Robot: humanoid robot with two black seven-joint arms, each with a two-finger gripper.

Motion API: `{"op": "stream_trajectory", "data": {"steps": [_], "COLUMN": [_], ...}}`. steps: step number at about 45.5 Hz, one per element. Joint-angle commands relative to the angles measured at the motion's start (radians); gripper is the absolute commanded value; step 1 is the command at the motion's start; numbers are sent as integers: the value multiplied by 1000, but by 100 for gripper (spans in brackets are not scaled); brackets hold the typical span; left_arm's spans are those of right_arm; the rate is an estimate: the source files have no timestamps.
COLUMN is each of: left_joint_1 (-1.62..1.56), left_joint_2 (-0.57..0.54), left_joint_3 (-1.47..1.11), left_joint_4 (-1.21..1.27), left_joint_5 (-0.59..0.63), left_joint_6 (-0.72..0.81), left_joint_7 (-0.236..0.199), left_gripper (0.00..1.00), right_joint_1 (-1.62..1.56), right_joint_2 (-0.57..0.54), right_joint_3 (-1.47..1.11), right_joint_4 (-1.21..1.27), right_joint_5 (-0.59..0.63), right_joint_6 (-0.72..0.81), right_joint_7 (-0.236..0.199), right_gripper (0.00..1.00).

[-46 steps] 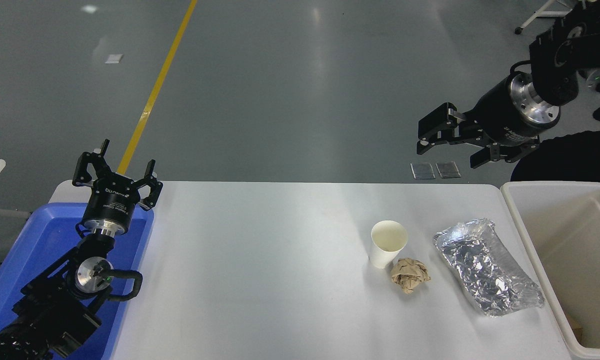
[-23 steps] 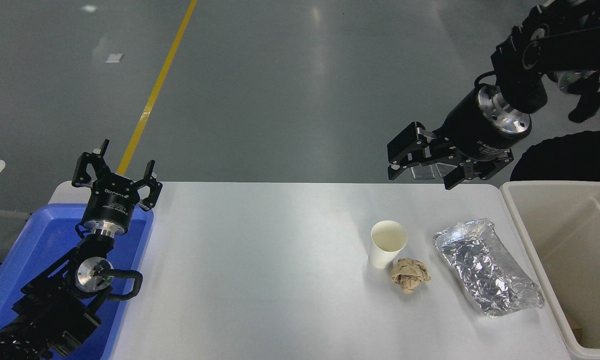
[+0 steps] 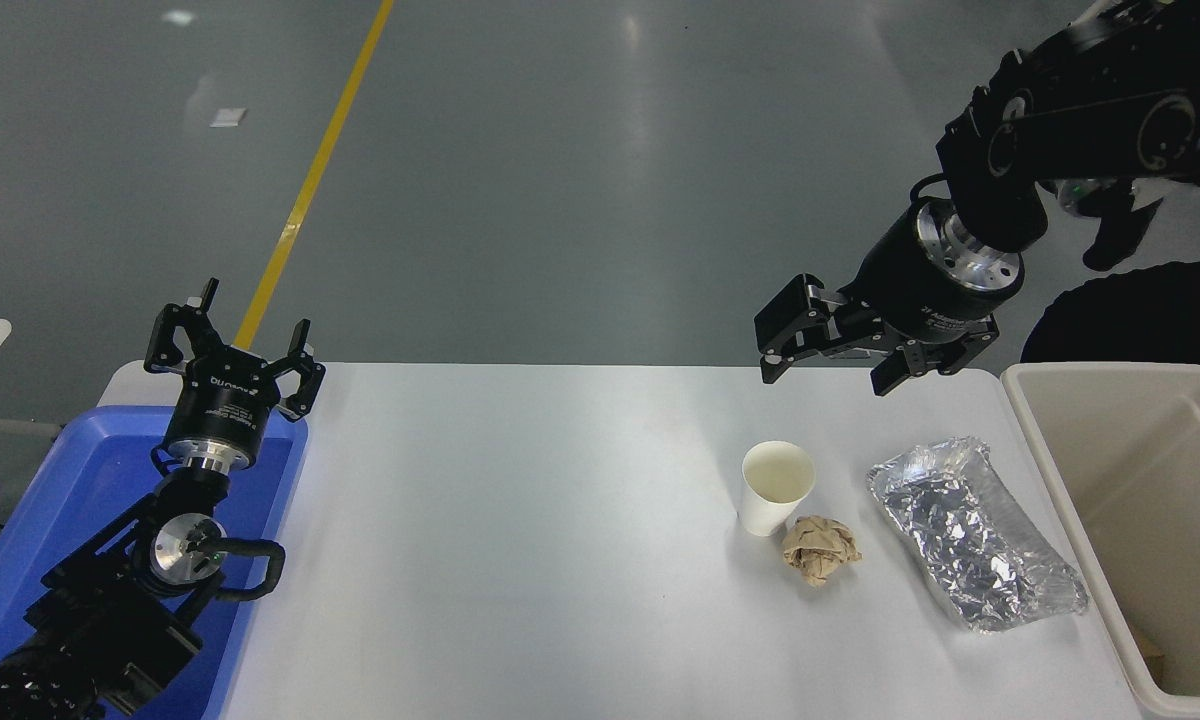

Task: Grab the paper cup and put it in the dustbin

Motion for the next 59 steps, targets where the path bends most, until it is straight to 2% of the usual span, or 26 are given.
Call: {"op": "stream_trajectory", "data": {"steps": [1,12,21,59], "left_joint_1": [0,0,0,0], "left_joint_2": [0,0,0,0], "left_joint_3": [-2,-2,-2,-2], "left_joint_4": [0,0,0,0], "left_joint_5": [0,0,0,0], "left_joint_6": [0,0,0,0], "left_joint_7": [0,0,0,0], "left_gripper": [98,98,98,98], "right_joint_1": [-140,-355,-487,-731], "right_joint_2": [31,96,97,97], "right_joint_3": [-9,-35,-36,-36], "right_joint_4": [-74,-241,-382,-528], "right_joint_5": [-4,-55,-128,-125], "right_joint_6": [-88,-160,-175,-358], "right_joint_7": [-3,-3,-8,-8], "right_gripper": [100,100,100,97]}}
